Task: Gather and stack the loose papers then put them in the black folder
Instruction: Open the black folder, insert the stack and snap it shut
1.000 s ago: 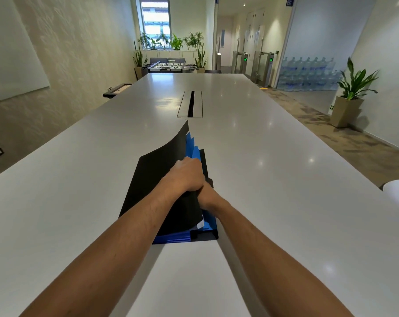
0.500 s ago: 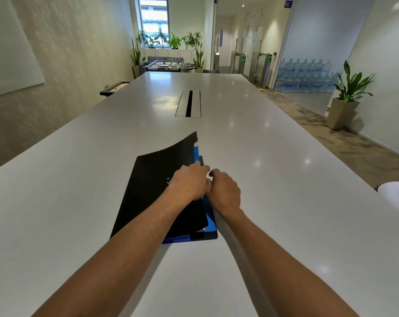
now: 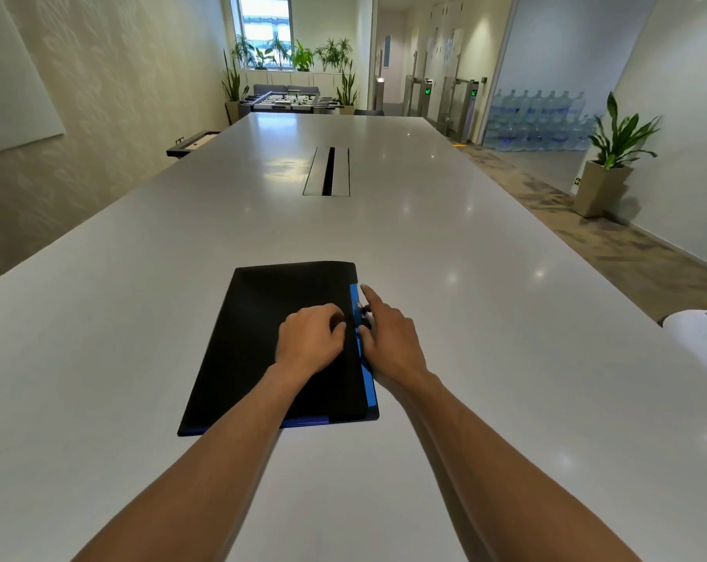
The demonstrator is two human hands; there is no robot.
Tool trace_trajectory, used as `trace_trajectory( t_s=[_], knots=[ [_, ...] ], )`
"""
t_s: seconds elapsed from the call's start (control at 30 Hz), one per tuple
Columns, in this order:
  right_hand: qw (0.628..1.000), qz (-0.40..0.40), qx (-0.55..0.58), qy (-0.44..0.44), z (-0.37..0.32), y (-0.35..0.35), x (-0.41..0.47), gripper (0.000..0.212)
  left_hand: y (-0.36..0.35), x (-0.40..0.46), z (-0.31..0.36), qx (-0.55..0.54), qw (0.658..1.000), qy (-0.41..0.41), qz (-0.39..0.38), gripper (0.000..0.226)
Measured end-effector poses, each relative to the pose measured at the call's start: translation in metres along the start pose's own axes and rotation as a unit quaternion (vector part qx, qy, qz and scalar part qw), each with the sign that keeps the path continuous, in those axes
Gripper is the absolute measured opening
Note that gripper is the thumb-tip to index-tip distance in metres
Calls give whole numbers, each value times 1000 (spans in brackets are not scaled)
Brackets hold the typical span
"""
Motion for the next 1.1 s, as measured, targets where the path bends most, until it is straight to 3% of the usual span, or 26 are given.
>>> trace_trajectory(
  t_s=[0.13, 0.33, 0.5, 1.1],
  knots=[
    [997, 1, -47, 57, -5, -3, -1, 34, -4, -2, -7, -81, 997, 2, -4, 25],
    [993, -2, -59, 100, -15, 0, -7, 60, 0, -4, -5, -93, 995, -6, 26, 31],
    [985, -58, -133, 95, -5, -15, -5, 39, -6, -5, -2, -42, 999, -34, 1, 22],
    [977, -95, -177, 73, -6, -21, -5, 38, -9, -2, 5, 3, 997, -74, -9, 17]
  ],
)
Point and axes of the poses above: each hand's wrist, its own x-axis towards the middle knuckle, its own y-axis out of the back of the hand, z = x × y, the point moved 7 cm from there along x, towards the middle knuckle, and after that the axes turned 5 degrees about z, right-handed, at the moved point
